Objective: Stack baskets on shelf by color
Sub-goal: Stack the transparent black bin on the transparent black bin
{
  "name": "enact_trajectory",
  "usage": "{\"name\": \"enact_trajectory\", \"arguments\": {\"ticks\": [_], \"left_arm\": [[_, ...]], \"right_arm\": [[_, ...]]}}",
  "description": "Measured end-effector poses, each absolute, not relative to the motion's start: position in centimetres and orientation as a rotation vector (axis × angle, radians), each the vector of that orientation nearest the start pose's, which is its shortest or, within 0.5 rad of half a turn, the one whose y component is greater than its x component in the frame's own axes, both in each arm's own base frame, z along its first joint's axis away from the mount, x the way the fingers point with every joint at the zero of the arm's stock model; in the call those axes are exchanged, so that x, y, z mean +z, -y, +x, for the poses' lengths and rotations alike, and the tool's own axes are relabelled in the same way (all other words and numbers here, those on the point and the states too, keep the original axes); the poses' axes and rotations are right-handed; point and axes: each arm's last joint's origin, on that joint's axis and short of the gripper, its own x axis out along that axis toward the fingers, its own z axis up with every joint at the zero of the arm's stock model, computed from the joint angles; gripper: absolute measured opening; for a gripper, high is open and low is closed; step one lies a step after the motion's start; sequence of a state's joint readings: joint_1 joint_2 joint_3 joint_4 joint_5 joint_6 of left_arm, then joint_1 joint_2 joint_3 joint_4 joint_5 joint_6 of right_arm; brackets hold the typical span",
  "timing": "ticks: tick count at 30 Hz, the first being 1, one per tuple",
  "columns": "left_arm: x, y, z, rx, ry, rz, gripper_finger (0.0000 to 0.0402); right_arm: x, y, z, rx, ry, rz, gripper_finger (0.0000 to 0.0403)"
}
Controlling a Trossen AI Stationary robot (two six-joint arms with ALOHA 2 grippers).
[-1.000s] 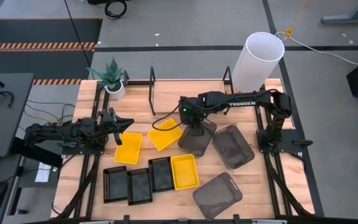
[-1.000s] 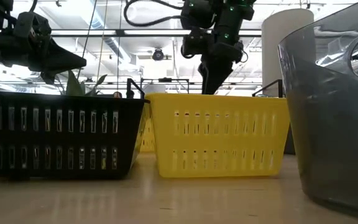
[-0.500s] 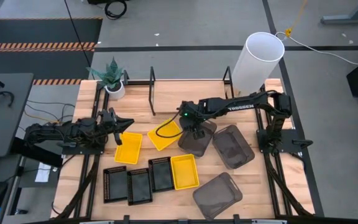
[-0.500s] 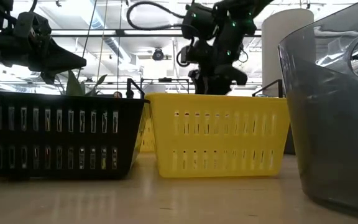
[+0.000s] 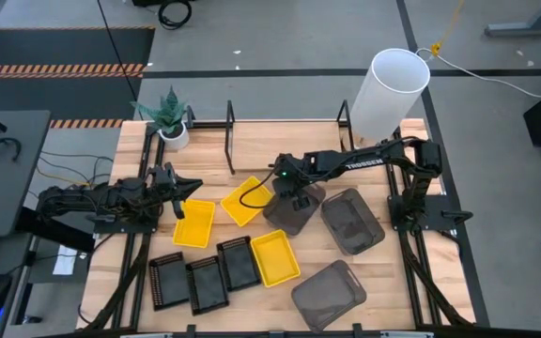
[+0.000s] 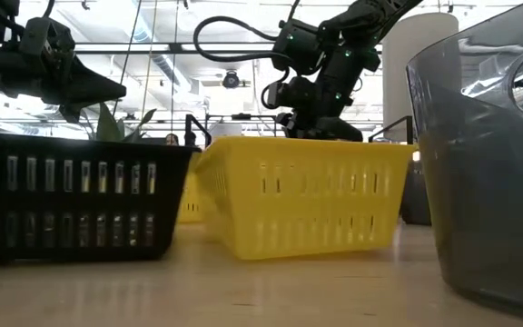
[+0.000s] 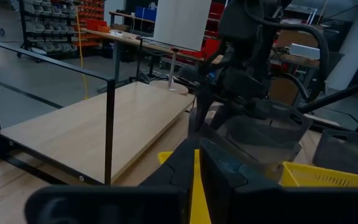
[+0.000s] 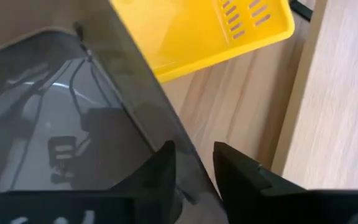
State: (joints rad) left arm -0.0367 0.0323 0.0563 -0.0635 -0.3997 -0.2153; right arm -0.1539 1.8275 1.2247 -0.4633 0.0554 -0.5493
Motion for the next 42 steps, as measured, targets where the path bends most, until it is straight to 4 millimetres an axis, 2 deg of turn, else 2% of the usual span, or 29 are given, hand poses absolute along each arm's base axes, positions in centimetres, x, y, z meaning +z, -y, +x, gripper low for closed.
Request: {"name": "enact_trajectory", "arguments": {"ticks": [4, 11, 21, 30, 39, 42], "left_arm": [[17.4, -0.8, 9.4, 0.366, 0.0, -0.204, 0.0037], [17.4, -0.8, 9.4, 0.366, 0.0, -0.204, 0.0034], [17.4, -0.8, 9.4, 0.366, 0.0, -0.204, 0.0035], [17.4, -0.8, 9.4, 0.366, 0.0, -0.204, 0.0034], [17.4, -0.8, 9.4, 0.366, 0.0, -0.204, 0.0035], [17.4, -0.8, 9.4, 0.366, 0.0, -0.204, 0.0038]], "right_arm": [[18.5, 5.8, 36.5, 0.109, -1.089, -0.442, 0.0076], [18.6, 5.8, 36.3, 0.106, -1.096, -0.444, 0.0052], [21.0, 6.0, 35.4, 0.068, -1.042, -0.415, 0.0009], [22.6, 6.3, 34.7, -0.01, -1.006, -0.317, 0.0005], [23.1, 6.1, 34.1, -0.04, -1.015, -0.192, 0.0004], [23.9, 6.0, 33.7, -0.048, -0.989, -0.145, 0.0004]]}}
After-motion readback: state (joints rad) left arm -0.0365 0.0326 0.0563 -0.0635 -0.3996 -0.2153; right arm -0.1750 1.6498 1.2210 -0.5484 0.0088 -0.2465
